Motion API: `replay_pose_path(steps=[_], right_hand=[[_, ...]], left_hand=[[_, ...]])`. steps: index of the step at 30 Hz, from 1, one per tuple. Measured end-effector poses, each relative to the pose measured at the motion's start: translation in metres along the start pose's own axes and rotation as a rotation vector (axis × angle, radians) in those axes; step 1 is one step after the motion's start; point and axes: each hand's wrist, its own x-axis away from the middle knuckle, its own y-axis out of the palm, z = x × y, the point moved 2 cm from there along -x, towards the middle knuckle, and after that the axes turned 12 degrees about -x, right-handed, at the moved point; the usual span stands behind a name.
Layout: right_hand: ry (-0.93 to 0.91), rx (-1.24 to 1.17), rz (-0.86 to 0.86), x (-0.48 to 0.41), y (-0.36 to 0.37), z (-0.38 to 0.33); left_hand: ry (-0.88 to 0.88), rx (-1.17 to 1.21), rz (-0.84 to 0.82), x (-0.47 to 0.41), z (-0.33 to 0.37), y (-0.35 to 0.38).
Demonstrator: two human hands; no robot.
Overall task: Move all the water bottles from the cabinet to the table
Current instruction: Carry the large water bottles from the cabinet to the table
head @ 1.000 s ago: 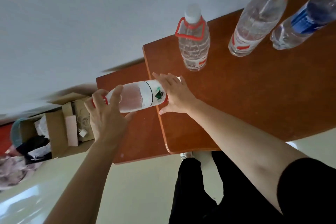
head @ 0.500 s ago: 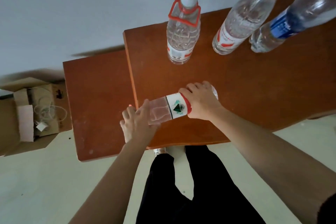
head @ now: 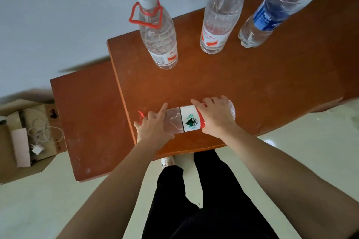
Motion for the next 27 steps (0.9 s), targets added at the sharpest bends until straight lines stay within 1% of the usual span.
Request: replay_pose_path(steps=[4,8,11,15,18,21,23,26,27], right_hand=[[0.010,-0.057,-0.031,0.015,-0.003,0.001],[0.052,-0.155,-0.006,0.053,0.003,0.010],[0.123,-0.199,0.059,0.077,-0.003,0.019],[0.247,-0.212,0.199,0.103,-0.035,0.031],[0.356,-0.201,0.339,0.124,-0.071,0.034],[0.483,-0.179,0.551,0.157,-0.106,0.021],[0.561,-0.117,0.724,0.193,-0.122,-0.001],[0.613,-0.046,0.953,0.239,-0.142,-0.038],[0.636,-0.014,1.013,0.254,-0.146,-0.051]], left_hand=[[-0.017,-0.047,-0.021,0.017,0.008,-0.007],[0.045,-0.148,0.007,0.041,0.025,-0.019],[0.116,-0.218,0.065,0.050,0.042,-0.036],[0.240,-0.266,0.213,0.052,0.064,-0.072],[0.343,-0.280,0.383,0.057,0.078,-0.114],[0.468,-0.306,0.585,0.075,0.086,-0.150],[0.548,-0.298,0.756,0.100,0.085,-0.164],[0.647,-0.249,1.053,0.138,0.073,-0.170],[0.700,-0.222,1.123,0.148,0.070,-0.170]])
